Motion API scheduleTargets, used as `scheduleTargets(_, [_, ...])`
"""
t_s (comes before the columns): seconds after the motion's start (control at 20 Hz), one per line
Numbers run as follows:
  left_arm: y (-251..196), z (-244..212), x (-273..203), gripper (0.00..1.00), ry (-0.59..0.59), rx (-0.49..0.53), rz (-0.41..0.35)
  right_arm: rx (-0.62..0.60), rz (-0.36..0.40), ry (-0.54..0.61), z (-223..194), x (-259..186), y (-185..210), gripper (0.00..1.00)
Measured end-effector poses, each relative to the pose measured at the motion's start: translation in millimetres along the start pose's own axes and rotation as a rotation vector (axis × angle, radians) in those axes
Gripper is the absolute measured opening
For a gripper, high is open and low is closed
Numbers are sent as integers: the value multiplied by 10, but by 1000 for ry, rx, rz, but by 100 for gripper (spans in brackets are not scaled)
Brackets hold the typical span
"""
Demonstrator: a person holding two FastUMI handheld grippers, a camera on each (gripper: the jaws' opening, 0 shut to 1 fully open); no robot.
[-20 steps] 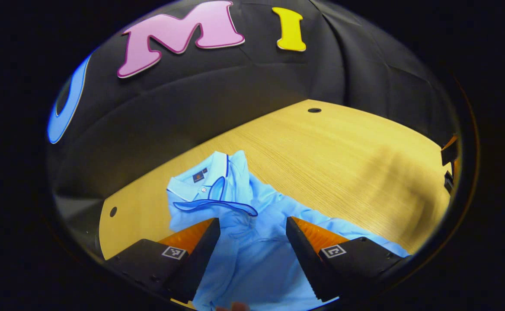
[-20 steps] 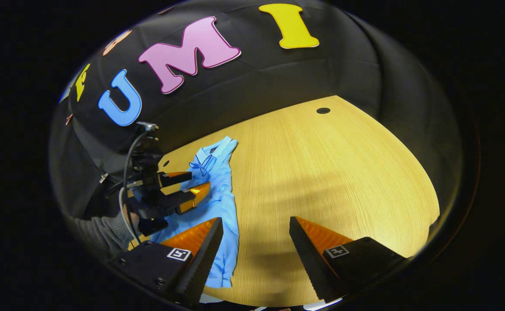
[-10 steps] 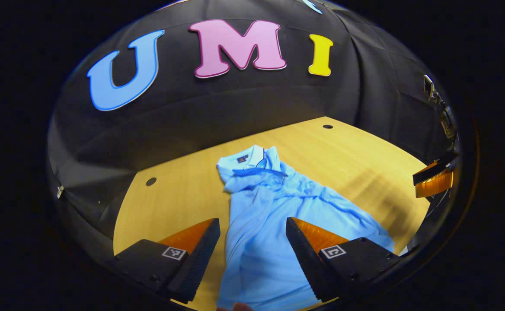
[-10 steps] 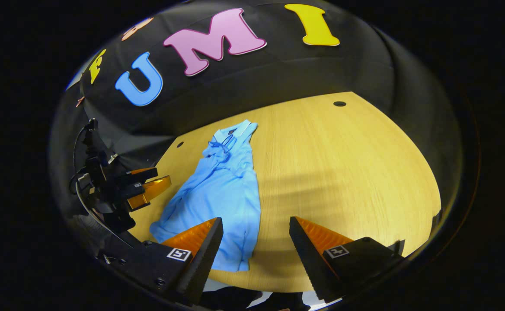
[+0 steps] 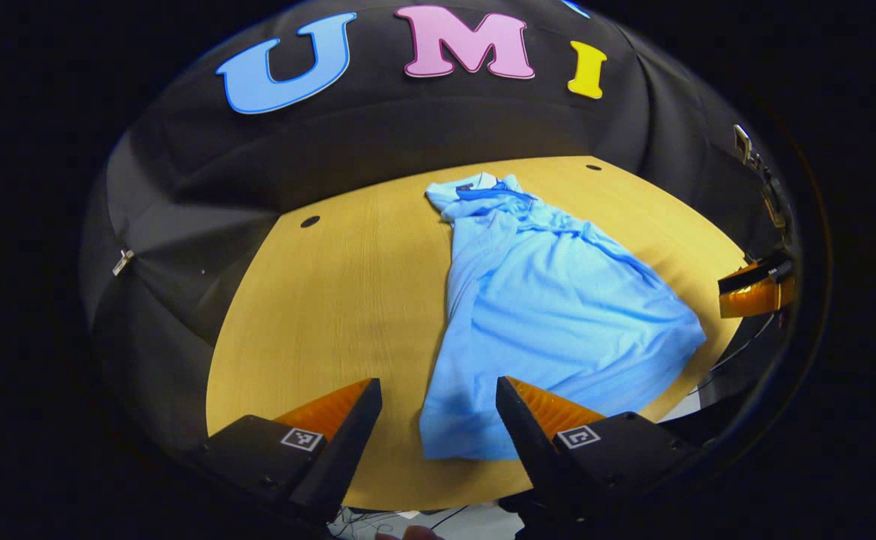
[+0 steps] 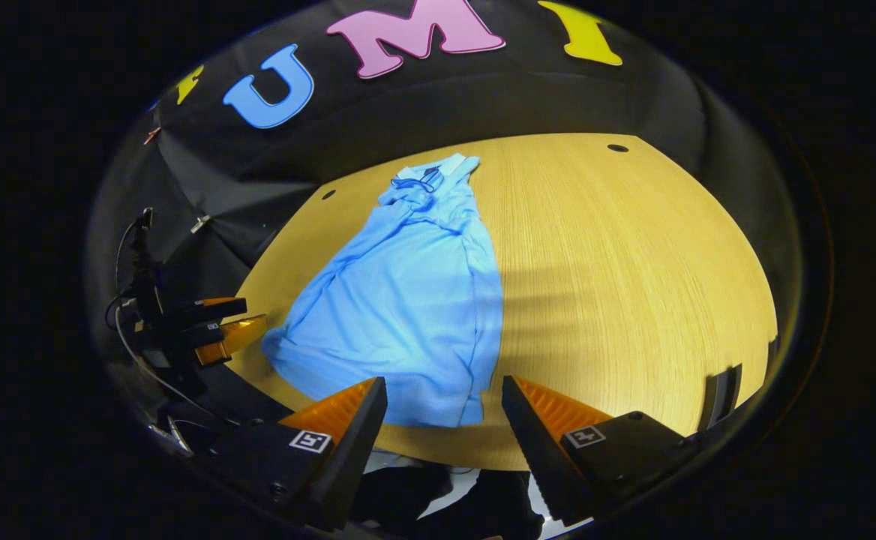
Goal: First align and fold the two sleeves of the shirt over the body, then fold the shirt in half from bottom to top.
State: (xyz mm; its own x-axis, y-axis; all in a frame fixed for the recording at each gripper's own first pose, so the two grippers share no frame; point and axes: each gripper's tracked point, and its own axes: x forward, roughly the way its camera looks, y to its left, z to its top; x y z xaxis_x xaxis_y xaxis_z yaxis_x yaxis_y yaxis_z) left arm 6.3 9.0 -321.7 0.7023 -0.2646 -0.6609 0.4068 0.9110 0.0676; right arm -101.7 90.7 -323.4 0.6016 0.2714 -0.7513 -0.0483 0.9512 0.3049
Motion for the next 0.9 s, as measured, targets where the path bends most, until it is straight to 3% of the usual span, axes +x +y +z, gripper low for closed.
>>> scheduleTargets(0.45, [-42,-485,146,98,80,-64,-50,-33,-80,68,-316,225,19,96])
scheduleTargets(0.7, [-156,-537,193,97,92,-74,-79,-54,-119,111,-438,400,26,96])
scheduleTargets(0.9, [-213,-532,208,94,94,-75,-90,-142,-156,117,-442,433,-27,97])
